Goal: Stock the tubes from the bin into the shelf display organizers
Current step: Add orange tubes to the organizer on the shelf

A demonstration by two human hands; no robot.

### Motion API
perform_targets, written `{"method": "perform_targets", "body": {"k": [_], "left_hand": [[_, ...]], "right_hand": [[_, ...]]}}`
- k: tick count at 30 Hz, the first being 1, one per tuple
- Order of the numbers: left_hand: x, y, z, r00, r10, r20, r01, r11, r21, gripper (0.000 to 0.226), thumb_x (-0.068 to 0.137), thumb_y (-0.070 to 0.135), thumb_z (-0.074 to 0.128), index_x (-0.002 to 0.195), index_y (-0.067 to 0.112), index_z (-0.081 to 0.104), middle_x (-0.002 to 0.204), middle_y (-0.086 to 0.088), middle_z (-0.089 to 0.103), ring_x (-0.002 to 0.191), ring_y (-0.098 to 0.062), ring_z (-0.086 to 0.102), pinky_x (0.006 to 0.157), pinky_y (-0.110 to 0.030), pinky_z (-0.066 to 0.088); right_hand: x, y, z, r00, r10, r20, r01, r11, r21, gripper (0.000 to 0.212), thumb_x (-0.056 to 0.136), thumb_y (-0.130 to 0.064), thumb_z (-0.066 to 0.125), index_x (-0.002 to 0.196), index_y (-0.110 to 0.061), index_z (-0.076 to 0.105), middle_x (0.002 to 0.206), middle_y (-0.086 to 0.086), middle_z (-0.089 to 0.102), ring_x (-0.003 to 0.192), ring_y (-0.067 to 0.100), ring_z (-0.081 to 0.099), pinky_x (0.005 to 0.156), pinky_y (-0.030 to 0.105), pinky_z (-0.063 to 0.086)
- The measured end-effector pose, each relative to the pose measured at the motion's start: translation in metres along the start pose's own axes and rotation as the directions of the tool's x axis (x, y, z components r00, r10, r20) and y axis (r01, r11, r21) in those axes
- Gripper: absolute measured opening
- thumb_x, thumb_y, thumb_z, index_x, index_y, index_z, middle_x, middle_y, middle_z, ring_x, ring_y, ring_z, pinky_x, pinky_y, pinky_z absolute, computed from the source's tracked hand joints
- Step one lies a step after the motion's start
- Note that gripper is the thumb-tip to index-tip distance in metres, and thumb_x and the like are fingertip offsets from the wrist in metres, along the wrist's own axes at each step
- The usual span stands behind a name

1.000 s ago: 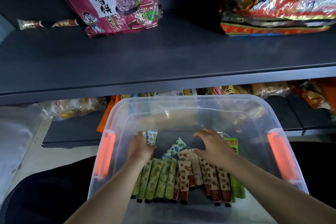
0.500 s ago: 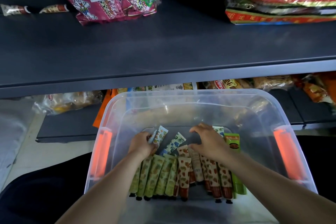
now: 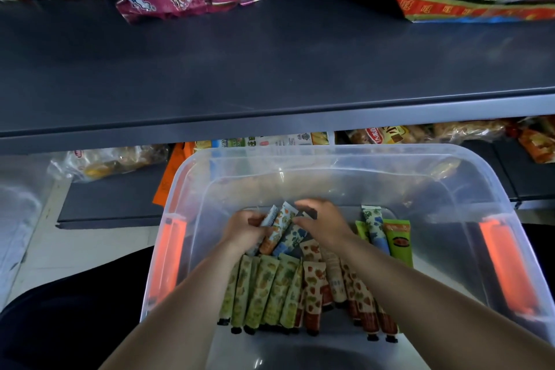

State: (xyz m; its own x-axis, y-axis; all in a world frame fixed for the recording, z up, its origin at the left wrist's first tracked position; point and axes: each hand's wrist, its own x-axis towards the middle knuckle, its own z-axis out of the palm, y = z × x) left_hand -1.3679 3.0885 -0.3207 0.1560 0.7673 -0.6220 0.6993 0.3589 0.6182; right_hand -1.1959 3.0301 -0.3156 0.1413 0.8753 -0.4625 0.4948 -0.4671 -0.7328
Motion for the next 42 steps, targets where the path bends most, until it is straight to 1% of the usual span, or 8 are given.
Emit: {"method": "perform_targets", "body": {"k": [4,10,15,18,22,27,32,42], "left_hand": [[0.002,-0.001,-0.002,0.999,-0.018,0.033,0.020,0.999,-0.035,0.038,0.075,0.007,0.075,0.111,0.002,0.067,0.106,-0.013,0.069,0.086,-0.017,0.061,0.070,-0.020,0.047],[0.004,0.003,-0.003,0.994,-0.047,0.099,0.044,0.999,0.026,0.041,0.073,0.015,0.078,0.112,0.009,0.067,0.105,-0.006,0.069,0.091,-0.017,0.062,0.077,-0.023,0.044],[0.002,0.014,-0.005,0.998,-0.008,0.070,0.004,0.999,0.055,0.050,0.067,0.011,0.083,0.111,0.005,0.061,0.105,-0.009,0.064,0.097,-0.023,0.060,0.083,-0.030,0.046],[-0.002,0.022,-0.011,0.997,0.039,0.063,-0.045,0.995,0.089,0.047,0.061,0.020,0.087,0.097,0.010,0.057,0.092,-0.002,0.060,0.086,-0.018,0.057,0.076,-0.028,0.046],[-0.014,0.033,-0.017,0.983,0.173,0.063,-0.177,0.982,0.059,0.047,0.065,0.030,0.084,0.103,0.012,0.063,0.093,0.001,0.066,0.088,-0.015,0.061,0.073,-0.024,0.046],[-0.033,0.051,-0.026,0.958,0.284,0.027,-0.286,0.955,0.079,0.032,0.074,0.036,0.076,0.091,0.013,0.060,0.078,0.005,0.062,0.077,-0.016,0.058,0.064,-0.024,0.041],[-0.056,0.068,-0.036,0.930,0.362,-0.059,-0.357,0.931,0.072,0.055,0.072,0.048,0.073,0.091,-0.002,0.060,0.073,-0.004,0.052,0.069,-0.017,0.050,0.063,-0.030,0.037],[-0.134,0.132,-0.081,0.830,0.535,-0.159,-0.527,0.845,0.091,0.038,0.090,0.033,0.059,0.060,0.014,0.044,0.051,0.008,0.033,0.040,-0.002,0.035,0.044,-0.015,0.026]], "right_hand": [[0.005,0.001,0.010,0.999,0.004,-0.046,-0.001,0.998,0.056,0.038,0.085,-0.019,0.066,0.122,-0.016,0.060,0.119,-0.001,0.063,0.106,0.008,0.055,0.084,0.017,0.040],[0.007,0.006,0.015,0.999,-0.014,-0.041,0.011,0.997,-0.081,0.031,0.079,-0.024,0.070,0.110,-0.017,0.067,0.105,-0.002,0.061,0.109,0.012,0.047,0.091,0.026,0.042],[0.005,-0.001,-0.001,0.995,0.018,0.098,-0.023,0.998,0.054,0.014,0.083,-0.019,0.069,0.093,-0.010,0.068,0.092,0.001,0.067,0.085,0.012,0.060,0.073,0.027,0.051],[0.000,-0.007,-0.015,0.994,0.002,0.114,-0.010,0.998,0.069,0.009,0.084,-0.018,0.068,0.092,-0.014,0.064,0.091,-0.002,0.064,0.086,0.012,0.059,0.078,0.029,0.050],[-0.006,-0.015,-0.033,0.998,-0.039,0.050,0.036,0.997,0.068,0.011,0.082,-0.016,0.070,0.089,-0.018,0.062,0.086,-0.006,0.063,0.084,0.011,0.059,0.075,0.022,0.046],[-0.017,-0.026,-0.053,0.997,-0.074,0.005,0.074,0.997,-0.029,0.005,0.084,-0.016,0.067,0.087,-0.012,0.065,0.090,0.002,0.068,0.088,0.020,0.065,0.085,0.038,0.052],[-0.042,-0.051,-0.076,0.992,-0.116,-0.057,0.117,0.993,0.002,0.004,0.083,-0.021,0.068,0.086,-0.018,0.068,0.087,-0.003,0.070,0.085,0.013,0.066,0.085,0.036,0.054],[-0.108,-0.140,-0.143,0.951,-0.307,-0.024,0.306,0.951,-0.047,0.006,0.084,-0.014,0.069,0.088,-0.017,0.069,0.087,0.001,0.071,0.075,0.008,0.064,0.074,0.023,0.052]]}}
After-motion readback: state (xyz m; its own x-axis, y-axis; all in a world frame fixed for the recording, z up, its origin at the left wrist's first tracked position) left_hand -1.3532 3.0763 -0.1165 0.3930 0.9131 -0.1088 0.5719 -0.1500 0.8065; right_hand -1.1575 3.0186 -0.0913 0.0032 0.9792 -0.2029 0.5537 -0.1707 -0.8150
